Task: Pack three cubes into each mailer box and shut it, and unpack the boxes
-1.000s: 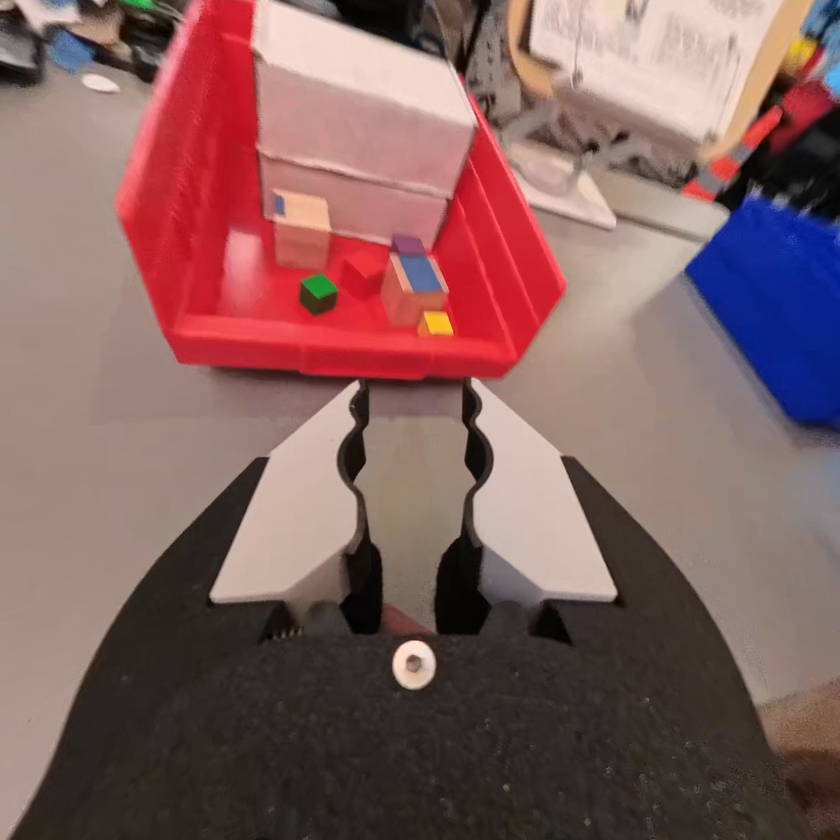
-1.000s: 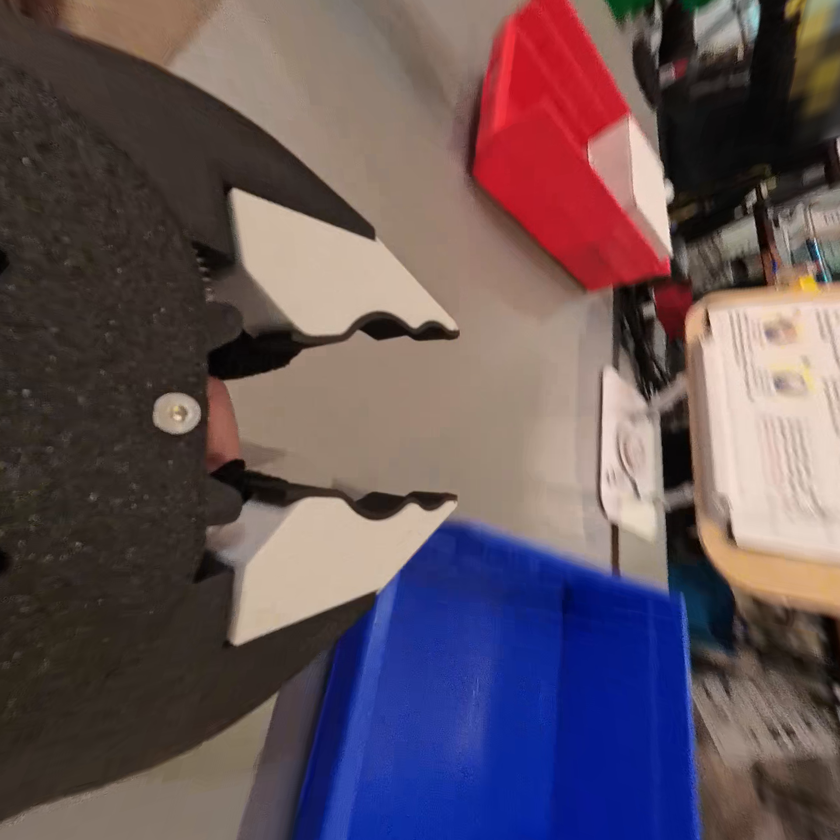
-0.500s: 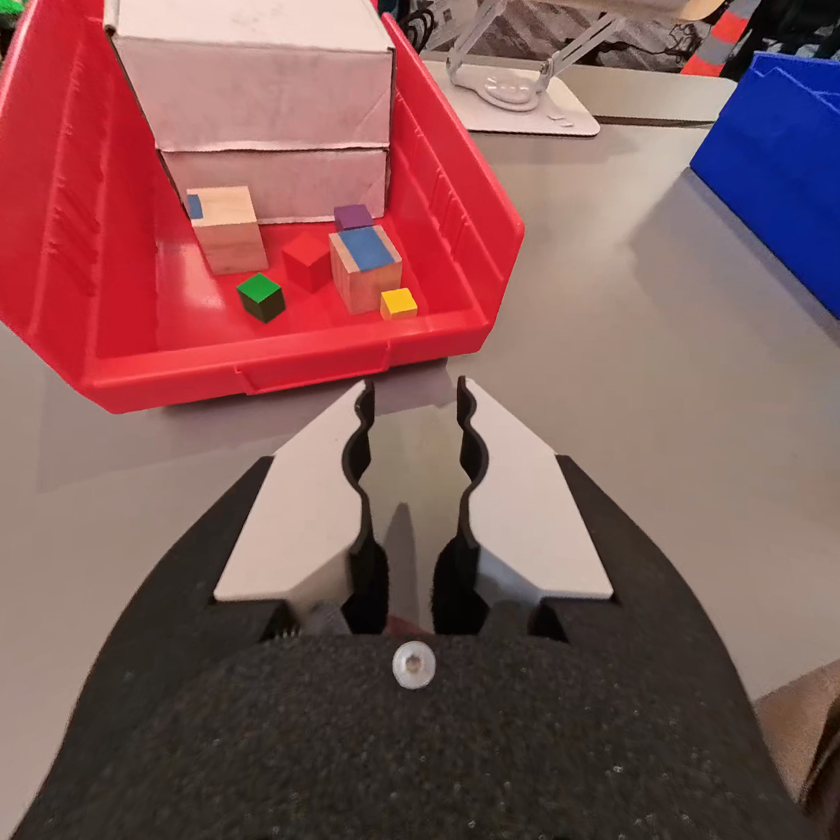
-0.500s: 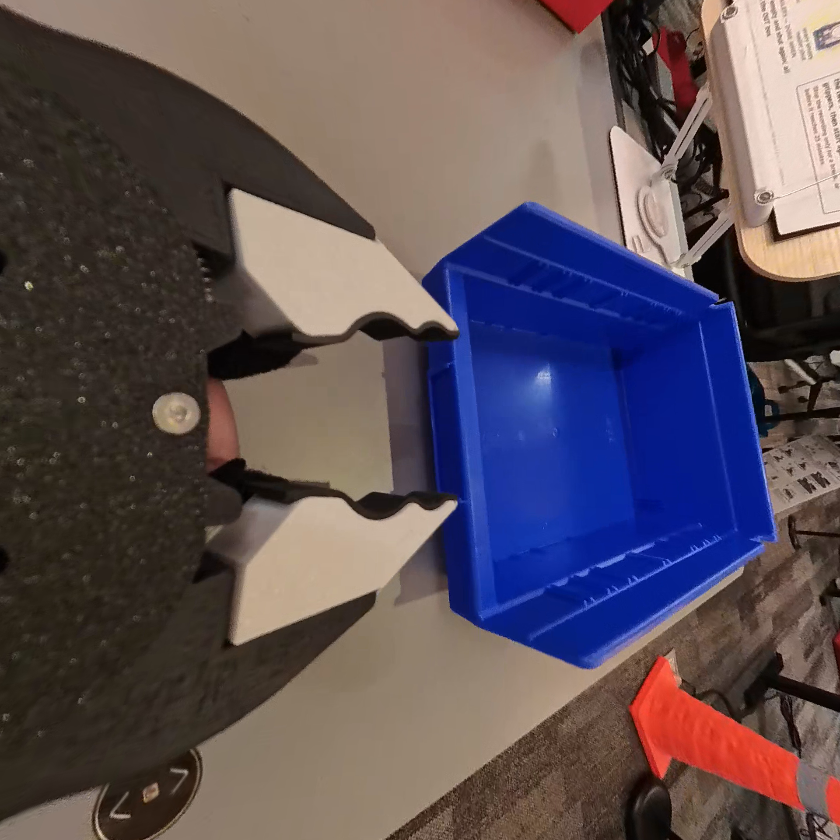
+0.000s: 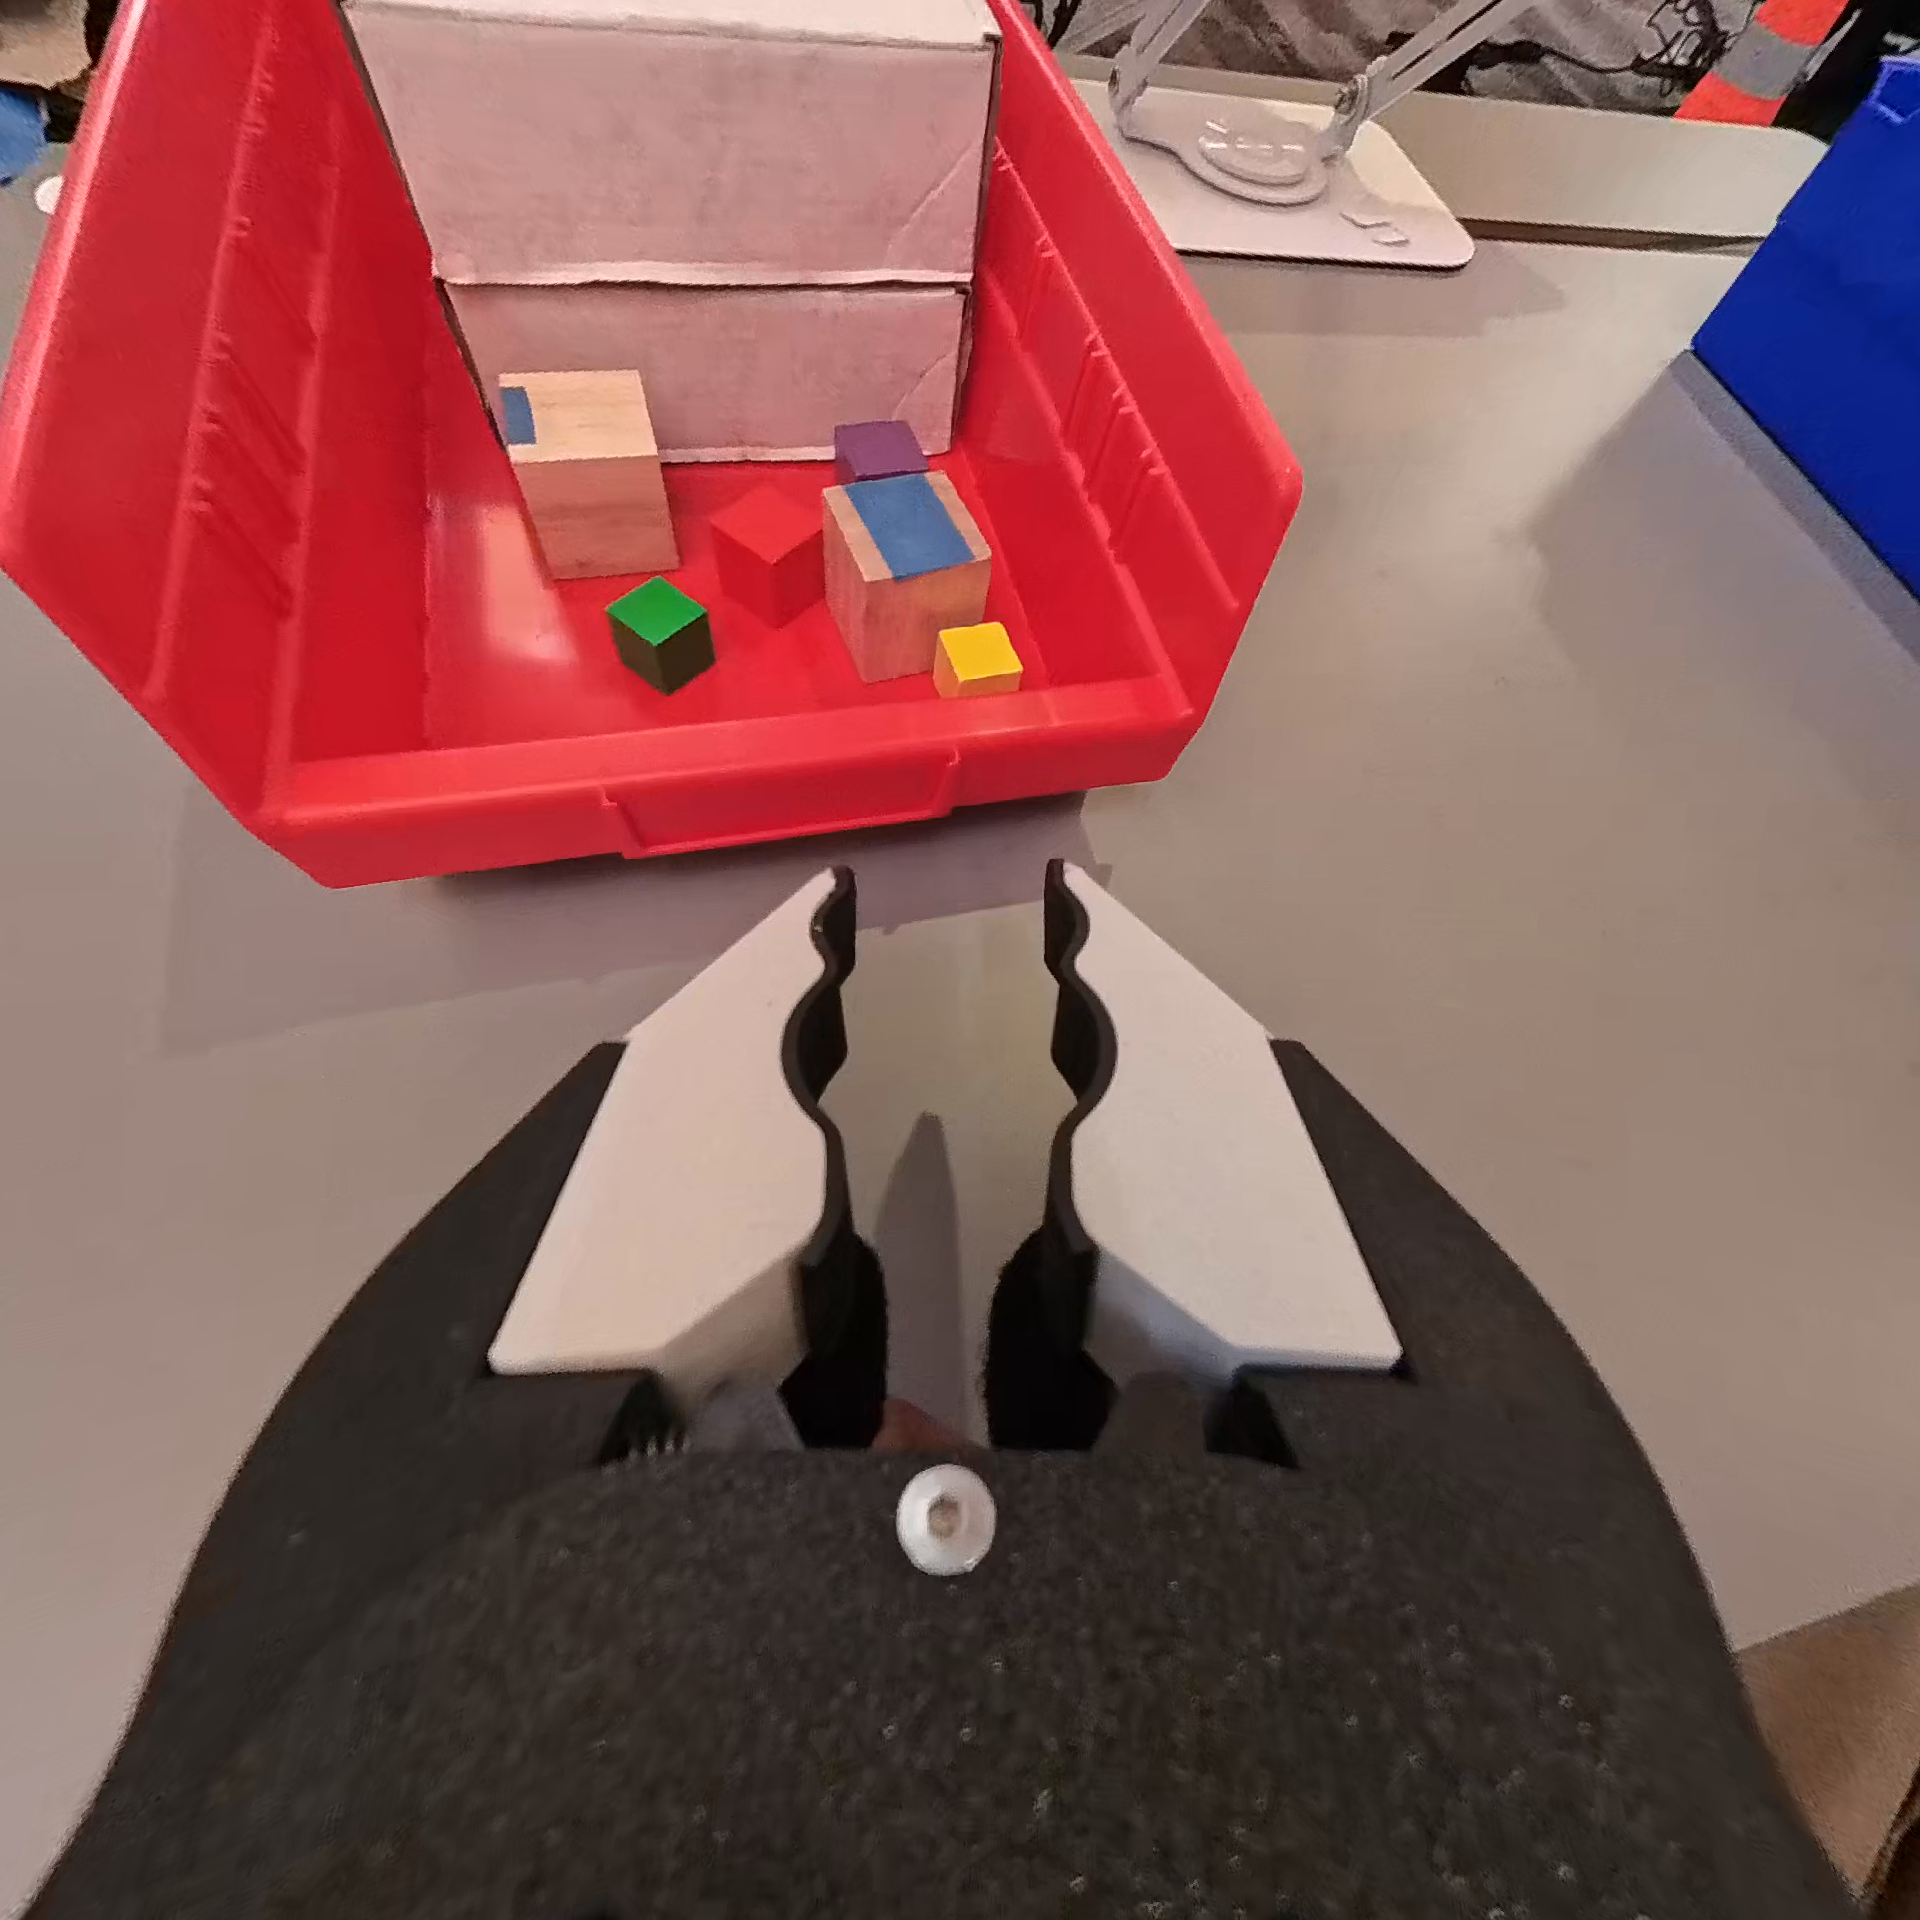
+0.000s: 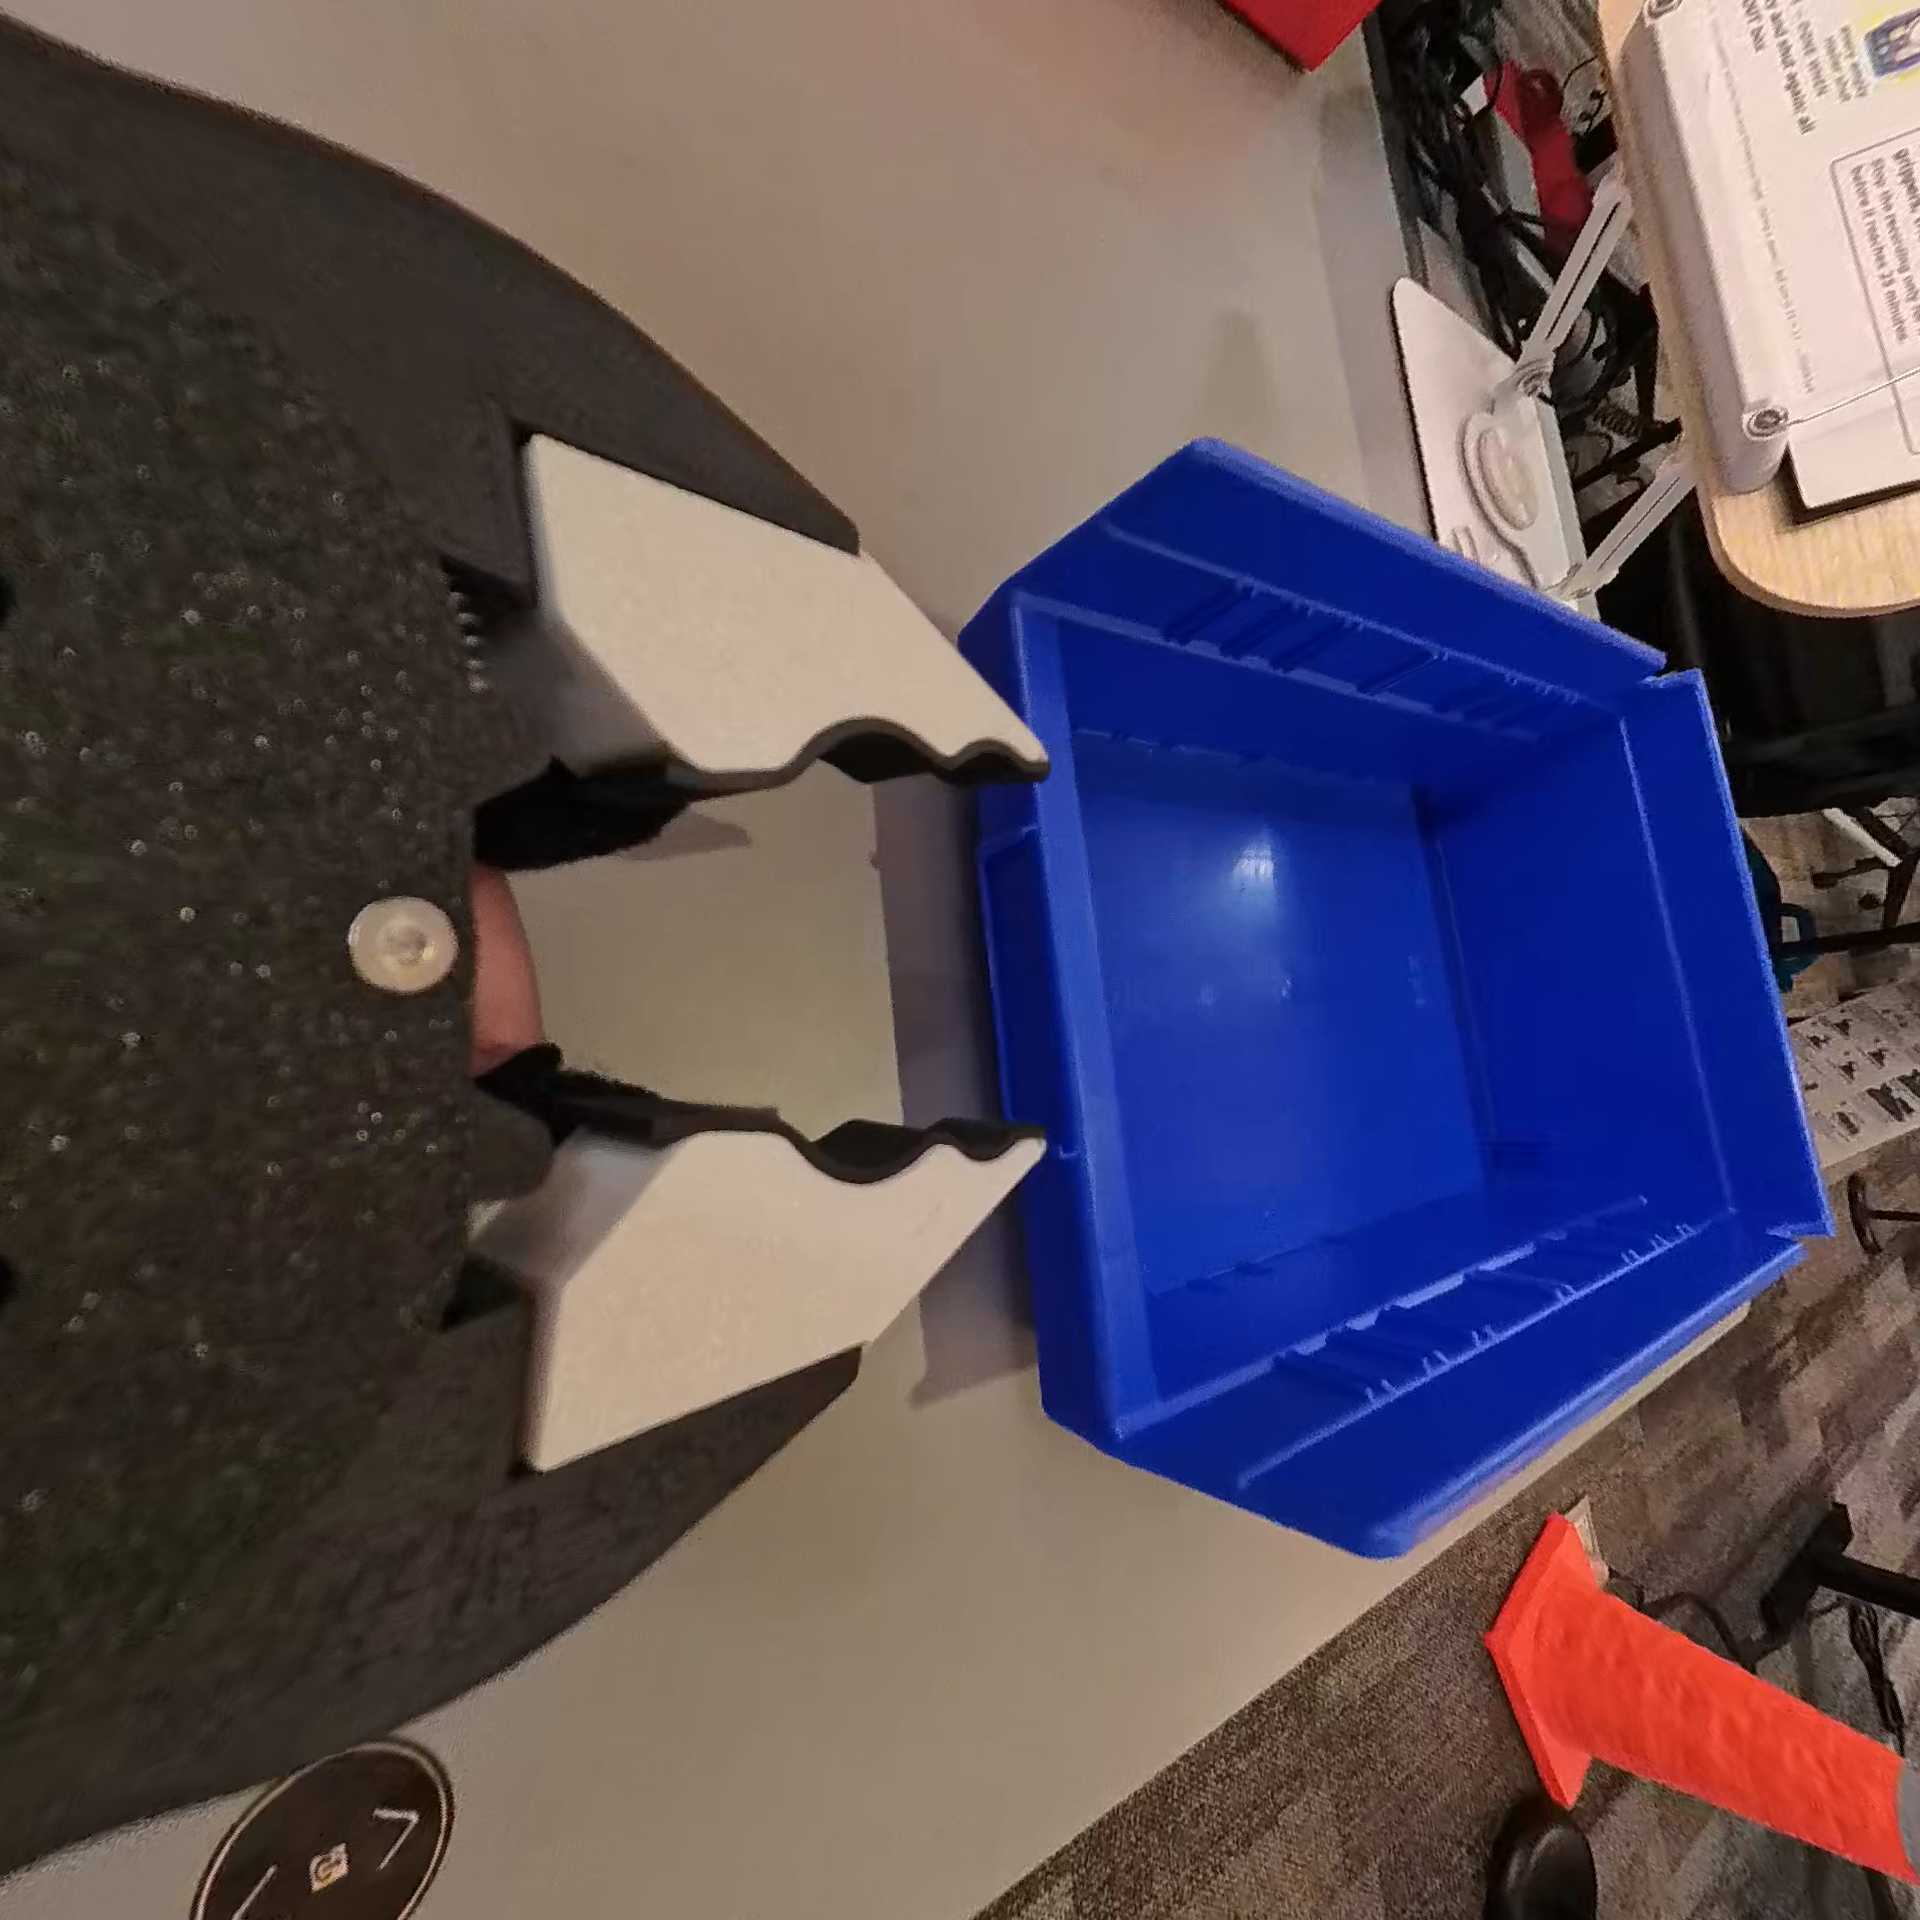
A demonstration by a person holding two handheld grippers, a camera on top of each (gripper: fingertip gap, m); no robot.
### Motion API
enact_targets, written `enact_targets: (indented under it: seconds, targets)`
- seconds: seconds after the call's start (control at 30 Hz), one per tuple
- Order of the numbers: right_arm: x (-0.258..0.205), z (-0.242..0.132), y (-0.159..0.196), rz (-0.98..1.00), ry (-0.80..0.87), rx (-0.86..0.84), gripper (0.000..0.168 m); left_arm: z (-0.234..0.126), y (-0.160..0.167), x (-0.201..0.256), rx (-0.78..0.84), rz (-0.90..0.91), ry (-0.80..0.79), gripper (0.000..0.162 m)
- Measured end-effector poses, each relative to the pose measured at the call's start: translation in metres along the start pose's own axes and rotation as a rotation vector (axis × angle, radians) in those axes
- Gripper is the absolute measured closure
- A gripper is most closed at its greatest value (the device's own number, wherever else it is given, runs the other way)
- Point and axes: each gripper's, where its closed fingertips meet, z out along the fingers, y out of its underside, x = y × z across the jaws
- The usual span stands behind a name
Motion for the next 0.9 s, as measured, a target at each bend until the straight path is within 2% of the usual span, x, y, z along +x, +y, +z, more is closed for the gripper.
enact_targets:
  seconds: [0.2,0.4,0.53,0.6,0.7,0.8,0.9]
  targets:
    - [-0.006,0.000,0.001,-0.010,-0.013,-0.006,0.105,0.000,0.001,0.001,-0.002,-0.003,0.003,0.126]
    - [-0.012,0.001,0.003,-0.011,-0.028,-0.017,0.106,0.003,-0.001,0.005,-0.015,0.000,0.015,0.114]
    - [-0.013,0.002,0.004,-0.019,-0.029,-0.020,0.106,0.004,-0.018,0.028,-0.031,0.061,0.179,0.100]
    - [-0.013,0.002,0.005,-0.023,-0.033,-0.024,0.106,0.011,-0.037,0.010,-0.061,0.155,0.121,0.090]
    - [-0.014,0.003,0.006,-0.019,-0.040,-0.027,0.106,0.029,-0.081,-0.020,-0.081,0.419,0.051,0.081]
    - [-0.015,0.003,0.005,-0.008,-0.045,-0.028,0.106,0.064,-0.119,-0.044,-0.163,0.682,0.069,0.071]
    - [-0.018,0.004,0.006,-0.011,-0.052,-0.035,0.106,0.108,-0.142,-0.079,-0.331,0.830,0.053,0.051]
